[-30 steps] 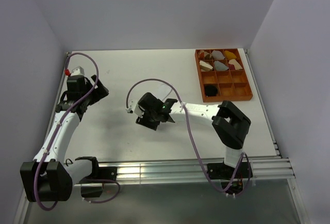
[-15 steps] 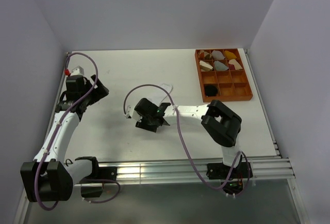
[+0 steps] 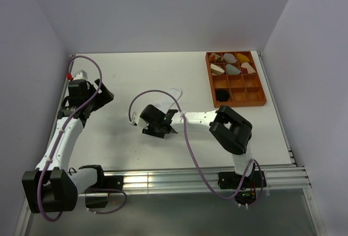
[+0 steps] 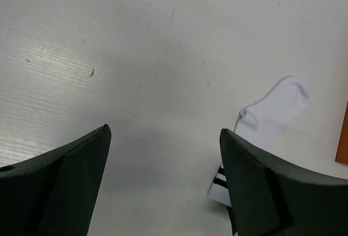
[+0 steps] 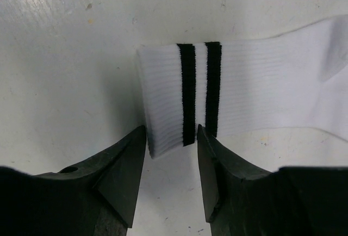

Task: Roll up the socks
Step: Roll the sock at the center of the board.

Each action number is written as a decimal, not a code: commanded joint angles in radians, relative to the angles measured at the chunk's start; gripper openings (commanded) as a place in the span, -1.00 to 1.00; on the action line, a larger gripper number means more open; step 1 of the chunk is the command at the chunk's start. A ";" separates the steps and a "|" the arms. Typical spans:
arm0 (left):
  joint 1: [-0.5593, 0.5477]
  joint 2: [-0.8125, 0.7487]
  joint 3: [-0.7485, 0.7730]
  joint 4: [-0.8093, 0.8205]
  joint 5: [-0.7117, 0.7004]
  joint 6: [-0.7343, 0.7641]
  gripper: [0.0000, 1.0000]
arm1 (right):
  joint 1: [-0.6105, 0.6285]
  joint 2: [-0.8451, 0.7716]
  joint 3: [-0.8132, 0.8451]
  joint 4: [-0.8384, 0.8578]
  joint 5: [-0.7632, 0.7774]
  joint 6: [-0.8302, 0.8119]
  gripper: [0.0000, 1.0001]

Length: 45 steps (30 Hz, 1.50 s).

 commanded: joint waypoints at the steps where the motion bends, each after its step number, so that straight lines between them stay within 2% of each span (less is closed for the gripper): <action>1: 0.008 -0.002 -0.002 0.037 0.027 -0.007 0.73 | 0.008 0.025 0.009 0.021 0.013 -0.011 -0.01; 2: 0.008 -0.001 -0.002 0.037 0.027 -0.007 0.73 | 0.008 0.025 0.009 0.021 0.008 -0.010 -0.09; 6: 0.013 0.004 -0.004 0.040 0.044 -0.008 0.73 | 0.011 0.031 0.015 0.012 -0.001 -0.007 -0.24; 7: 0.014 0.005 -0.005 0.041 0.049 -0.010 0.73 | 0.012 0.034 0.021 0.009 -0.006 -0.005 -0.40; 8: 0.013 0.005 -0.007 0.041 0.052 -0.008 0.73 | 0.014 0.034 0.026 0.001 -0.012 0.000 -0.45; 18: 0.013 0.011 -0.047 0.050 0.129 -0.033 0.75 | -0.001 0.074 0.127 -0.042 -0.202 0.125 -0.99; 25: 0.010 -0.010 -0.091 0.052 0.184 -0.071 0.73 | -0.058 0.101 0.174 -0.023 -0.337 0.286 -1.00; 30: -0.018 -0.022 -0.172 0.083 0.201 -0.137 0.70 | -0.121 0.133 0.197 -0.012 -0.490 0.391 -1.00; 34: -0.096 -0.027 -0.229 0.121 0.188 -0.194 0.63 | -0.187 0.157 0.196 0.006 -0.607 0.516 -1.00; 40: -0.225 -0.012 -0.311 0.201 0.153 -0.284 0.35 | -0.259 0.203 0.193 0.047 -0.760 0.631 -1.00; 42: -0.248 0.011 -0.329 0.233 0.149 -0.306 0.33 | -0.276 0.225 0.197 0.050 -0.793 0.661 -1.00; 45: -0.285 0.043 -0.343 0.262 0.130 -0.321 0.03 | -0.298 0.245 0.207 0.058 -0.849 0.704 -1.00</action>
